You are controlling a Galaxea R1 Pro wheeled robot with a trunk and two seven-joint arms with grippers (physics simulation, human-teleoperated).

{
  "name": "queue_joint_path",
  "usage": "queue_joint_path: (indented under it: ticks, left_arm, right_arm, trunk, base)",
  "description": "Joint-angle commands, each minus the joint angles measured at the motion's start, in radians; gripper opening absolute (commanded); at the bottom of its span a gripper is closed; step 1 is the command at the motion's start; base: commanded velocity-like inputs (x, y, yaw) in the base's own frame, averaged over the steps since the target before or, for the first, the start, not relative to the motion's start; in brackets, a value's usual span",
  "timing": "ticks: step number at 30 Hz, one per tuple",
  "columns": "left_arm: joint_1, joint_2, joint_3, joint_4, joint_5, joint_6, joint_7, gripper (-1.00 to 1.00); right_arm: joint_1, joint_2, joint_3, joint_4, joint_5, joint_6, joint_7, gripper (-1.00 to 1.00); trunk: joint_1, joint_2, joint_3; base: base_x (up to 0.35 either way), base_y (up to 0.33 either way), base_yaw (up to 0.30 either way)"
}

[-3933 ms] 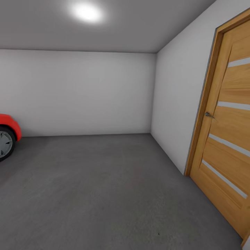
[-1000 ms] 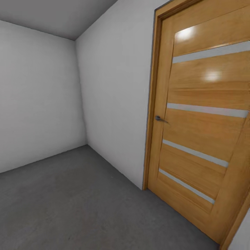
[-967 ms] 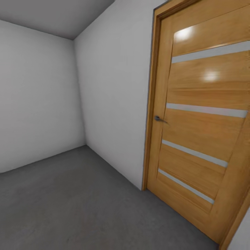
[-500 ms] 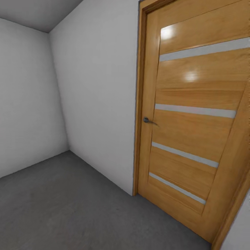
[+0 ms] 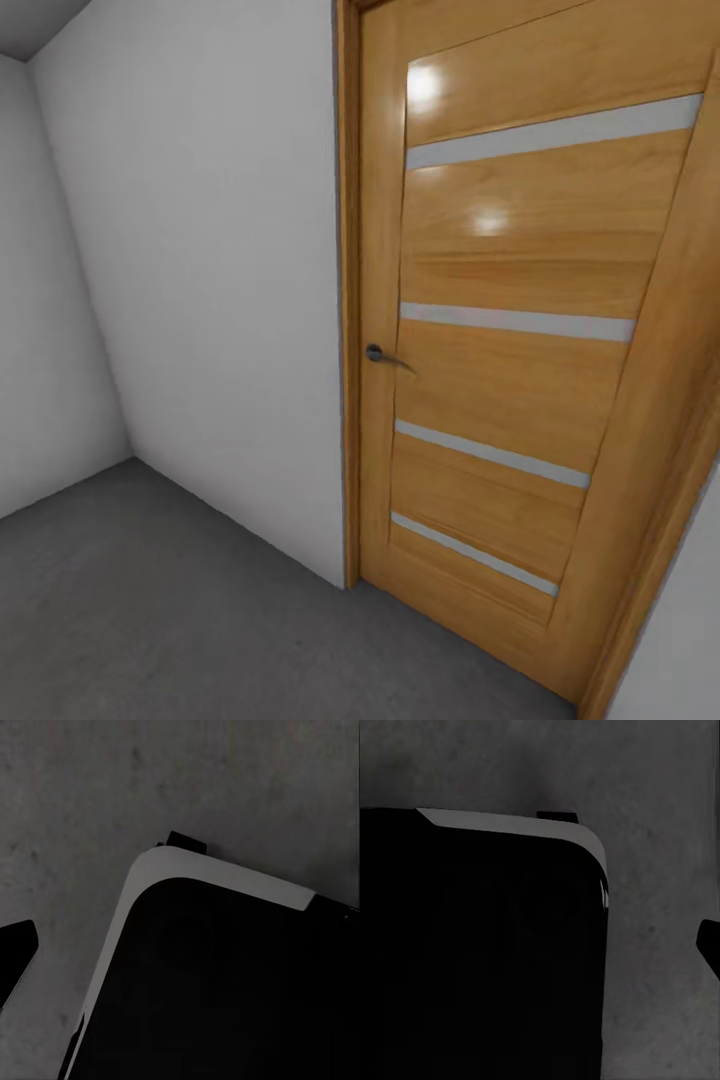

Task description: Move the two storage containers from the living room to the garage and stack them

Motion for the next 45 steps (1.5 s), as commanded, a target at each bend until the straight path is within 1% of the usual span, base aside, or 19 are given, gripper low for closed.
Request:
queue_joint_path:
  ticks: [1, 12, 19, 25, 39, 45]
  left_arm:
    - [0.000, 0.000, -0.002, 0.000, 0.004, -0.003, 0.001, 1.00]
    - [0.000, 0.000, -0.002, 0.000, 0.004, -0.007, 0.001, 1.00]
    - [0.000, -0.001, -0.001, 0.000, 0.004, -0.009, 0.001, 1.00]
    - [0.000, -0.001, 0.000, 0.000, 0.004, -0.011, 0.001, 1.00]
    - [0.000, -0.003, 0.005, -0.002, 0.004, -0.014, 0.001, 1.00]
    - [0.000, -0.003, 0.006, -0.002, 0.004, -0.014, 0.001, 1.00]
  right_arm:
    - [-0.001, 0.000, 0.001, 0.001, 0.003, -0.004, -0.002, 1.00]
    - [-0.001, 0.000, 0.001, 0.001, 0.003, -0.004, -0.002, 1.00]
    - [-0.001, -0.001, 0.001, 0.001, 0.003, -0.004, -0.002, 1.00]
    - [-0.001, -0.001, 0.001, 0.001, 0.002, -0.002, -0.002, 1.00]
    - [-0.001, -0.001, 0.002, 0.001, 0.002, -0.001, -0.002, 1.00]
    - [-0.001, -0.002, 0.002, 0.001, 0.001, -0.001, -0.002, 1.00]
  trunk:
    - [0.001, 0.000, -0.001]
    - [0.001, 0.000, -0.001]
    - [0.001, 0.000, -0.001]
    - [0.001, 0.000, -0.001]
    - [0.001, 0.000, -0.001]
    - [0.001, 0.000, -0.001]
  base:
    - [0.319, 0.000, -0.296]
    - [0.295, 0.006, -0.296]
    - [0.261, 0.161, -0.296]
    - [0.048, 0.042, -0.247]
    - [0.002, 0.001, -0.021]
    - [0.000, 0.055, -0.159]
